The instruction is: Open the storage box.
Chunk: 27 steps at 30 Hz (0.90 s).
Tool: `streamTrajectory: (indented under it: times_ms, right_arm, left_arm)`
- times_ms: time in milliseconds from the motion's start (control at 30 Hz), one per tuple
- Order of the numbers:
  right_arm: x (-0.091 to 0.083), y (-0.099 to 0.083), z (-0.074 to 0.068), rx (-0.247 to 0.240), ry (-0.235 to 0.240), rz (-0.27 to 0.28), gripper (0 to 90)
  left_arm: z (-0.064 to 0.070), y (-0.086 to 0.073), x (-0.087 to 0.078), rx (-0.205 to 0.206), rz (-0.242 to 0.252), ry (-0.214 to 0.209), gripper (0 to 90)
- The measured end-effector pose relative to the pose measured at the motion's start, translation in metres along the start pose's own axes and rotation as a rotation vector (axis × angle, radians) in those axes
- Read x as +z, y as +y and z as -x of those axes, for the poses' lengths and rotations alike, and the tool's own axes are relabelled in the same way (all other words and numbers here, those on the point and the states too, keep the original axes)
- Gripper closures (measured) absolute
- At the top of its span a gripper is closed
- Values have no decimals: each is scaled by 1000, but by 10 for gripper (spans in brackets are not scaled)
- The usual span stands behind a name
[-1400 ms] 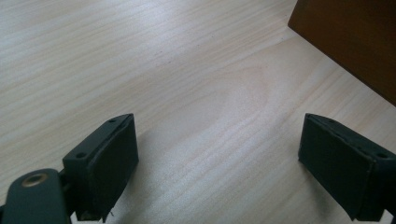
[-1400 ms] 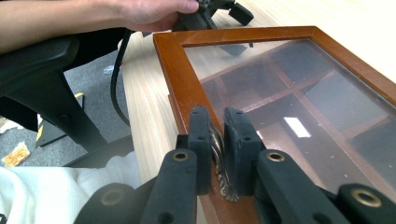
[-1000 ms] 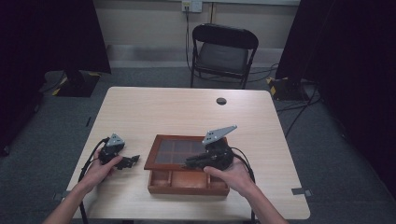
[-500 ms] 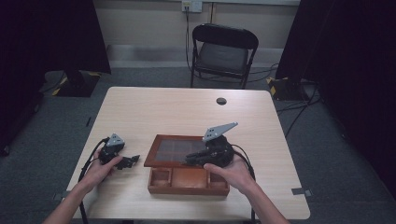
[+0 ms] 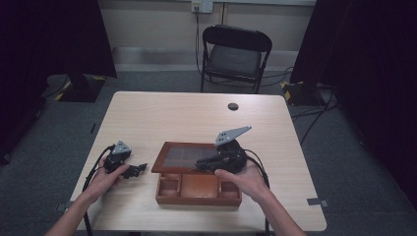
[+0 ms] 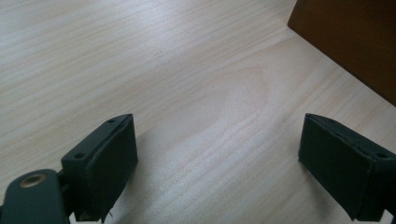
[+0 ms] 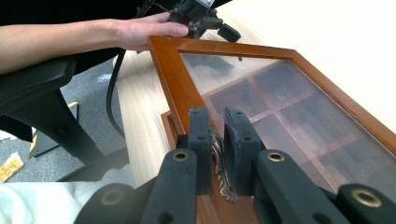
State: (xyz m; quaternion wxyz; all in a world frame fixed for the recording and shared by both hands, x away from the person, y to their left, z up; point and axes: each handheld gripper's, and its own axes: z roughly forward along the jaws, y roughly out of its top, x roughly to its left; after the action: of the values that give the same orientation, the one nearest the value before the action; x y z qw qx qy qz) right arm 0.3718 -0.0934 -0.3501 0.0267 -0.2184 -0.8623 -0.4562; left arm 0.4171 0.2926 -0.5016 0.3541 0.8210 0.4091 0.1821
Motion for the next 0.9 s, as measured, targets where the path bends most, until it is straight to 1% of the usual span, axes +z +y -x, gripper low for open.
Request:
streamTrajectory:
  times_ms: [233,333,500,567,700,900]
  right_arm:
    - [-1,3,1,-3,-5,-1,823]
    - [-2,5,2,-5,0,2,823]
    - [-3,8,3,-9,-9,6,824]
    - [-4,9,3,-10,-13,9,824]
    - [-6,11,4,-1,-16,21,824]
    - [-8,15,6,0,-19,29,824]
  left_arm:
    - [0,0,0,0,0,1,110]
    - [0,0,0,0,0,0,110]
    - [0,0,0,0,0,1,109]
    - [0,0,0,-7,3,-2,109]
    - [0,0,0,-6,5,0,109]
    - [1,0,0,-11,5,-1,109]
